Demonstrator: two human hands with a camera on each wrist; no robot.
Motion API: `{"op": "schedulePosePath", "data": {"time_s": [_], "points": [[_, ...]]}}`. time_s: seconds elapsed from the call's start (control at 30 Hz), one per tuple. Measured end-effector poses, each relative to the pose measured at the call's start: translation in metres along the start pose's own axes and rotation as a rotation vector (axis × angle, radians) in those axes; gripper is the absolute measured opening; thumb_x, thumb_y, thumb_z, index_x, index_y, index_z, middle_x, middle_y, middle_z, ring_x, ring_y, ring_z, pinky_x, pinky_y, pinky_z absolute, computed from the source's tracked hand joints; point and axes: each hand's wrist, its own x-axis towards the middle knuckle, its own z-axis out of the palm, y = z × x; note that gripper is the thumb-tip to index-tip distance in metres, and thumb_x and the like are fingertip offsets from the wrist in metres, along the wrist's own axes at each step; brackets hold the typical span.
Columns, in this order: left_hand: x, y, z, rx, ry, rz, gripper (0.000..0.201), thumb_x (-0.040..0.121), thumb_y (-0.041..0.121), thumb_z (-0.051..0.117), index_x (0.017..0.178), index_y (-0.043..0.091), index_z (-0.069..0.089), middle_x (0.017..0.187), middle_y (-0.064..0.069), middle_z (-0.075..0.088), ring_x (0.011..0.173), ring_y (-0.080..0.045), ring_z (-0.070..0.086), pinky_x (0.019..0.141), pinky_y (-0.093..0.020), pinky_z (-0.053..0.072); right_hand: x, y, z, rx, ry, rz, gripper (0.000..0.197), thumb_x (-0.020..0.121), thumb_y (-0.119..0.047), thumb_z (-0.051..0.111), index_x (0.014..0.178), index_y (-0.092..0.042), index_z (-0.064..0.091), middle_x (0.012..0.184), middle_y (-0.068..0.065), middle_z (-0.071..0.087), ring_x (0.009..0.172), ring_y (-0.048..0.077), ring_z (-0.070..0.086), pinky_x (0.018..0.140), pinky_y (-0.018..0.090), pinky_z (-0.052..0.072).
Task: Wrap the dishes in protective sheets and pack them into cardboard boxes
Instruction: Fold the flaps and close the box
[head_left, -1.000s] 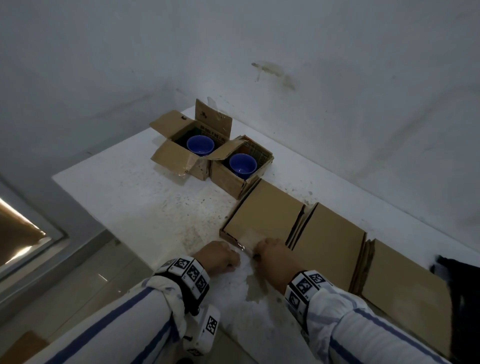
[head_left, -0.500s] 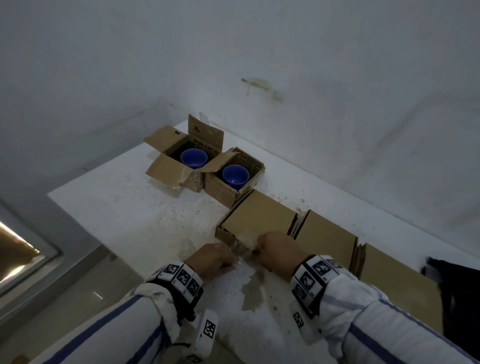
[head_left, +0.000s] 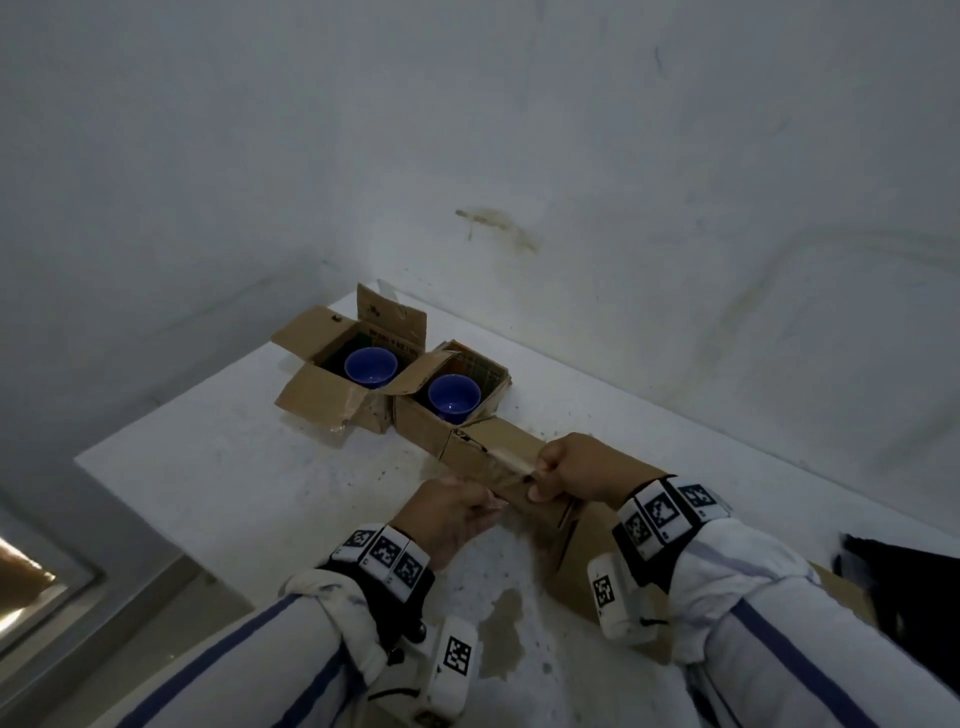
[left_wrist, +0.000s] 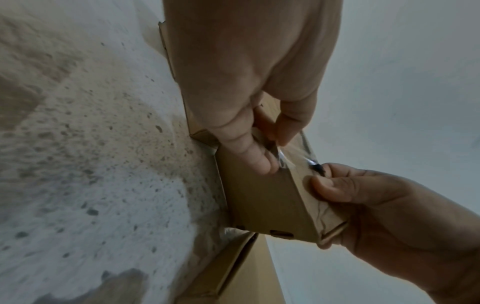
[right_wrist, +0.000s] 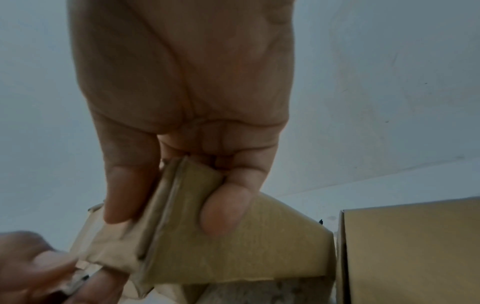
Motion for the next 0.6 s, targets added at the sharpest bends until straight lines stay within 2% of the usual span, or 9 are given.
{"op": "schedulePosePath", "data": {"time_s": [0.1, 0.23, 0.37, 0.5, 0.6], "points": [[0.006, 0.006, 0.003, 0.005, -0.042, -0.013, 0.022, 0.089, -0.011, 0.044, 0.077, 0.0, 0.059, 0.069, -0.01, 0.066, 0.065, -0.015, 0.067, 0.062, -0.024, 0.059, 0.002, 0.003, -0.006, 0.087, 0.003, 0.014, 0.033, 0.076, -0.007, 0.072, 0.057, -0.018, 0.048, 0.061, -0.001, 0.047, 0.058, 0.009, 0.045, 0.05, 0.02, 0.039], [0.014, 0.008, 0.001, 0.084, -0.123, -0.011, 0.019, 0.091, -0.006, 0.044, 0.084, 0.003, 0.058, 0.067, -0.006, 0.065, 0.061, -0.012, 0.065, 0.066, -0.027, 0.056, 0.005, 0.01, -0.01, 0.181, 0.013, 0.024, 0.035, 0.077, -0.004, 0.071, 0.056, -0.018, 0.046, 0.056, -0.002, 0.045, 0.054, 0.012, 0.046, 0.049, 0.023, 0.045], [0.021, 0.01, -0.001, 0.171, -0.14, -0.007, 0.012, 0.094, 0.002, 0.048, 0.092, 0.007, 0.058, 0.076, -0.005, 0.064, 0.07, -0.014, 0.062, 0.067, -0.027, 0.051, 0.008, 0.013, -0.013, 0.234, 0.02, 0.027, 0.036, 0.078, -0.004, 0.07, 0.056, -0.019, 0.046, 0.054, -0.003, 0.045, 0.05, 0.012, 0.047, 0.046, 0.023, 0.046], [0.026, 0.012, -0.001, 0.304, -0.089, 0.025, 0.01, 0.093, 0.009, 0.053, 0.085, 0.015, 0.056, 0.085, 0.0, 0.065, 0.08, -0.012, 0.061, 0.069, -0.024, 0.044, 0.011, 0.014, -0.014, 0.26, 0.018, 0.023, 0.035, 0.078, -0.004, 0.07, 0.057, -0.019, 0.046, 0.054, -0.002, 0.046, 0.048, 0.012, 0.047, 0.044, 0.022, 0.046], [0.029, 0.014, 0.0, 0.37, -0.066, 0.047, 0.008, 0.093, 0.01, 0.053, 0.088, 0.015, 0.056, 0.089, 0.0, 0.063, 0.084, -0.013, 0.058, 0.069, -0.025, 0.042, 0.014, 0.013, -0.013, 0.266, 0.015, 0.029, 0.034, 0.079, -0.005, 0.07, 0.059, -0.018, 0.047, 0.055, -0.001, 0.046, 0.048, 0.012, 0.048, 0.043, 0.021, 0.045]]}}
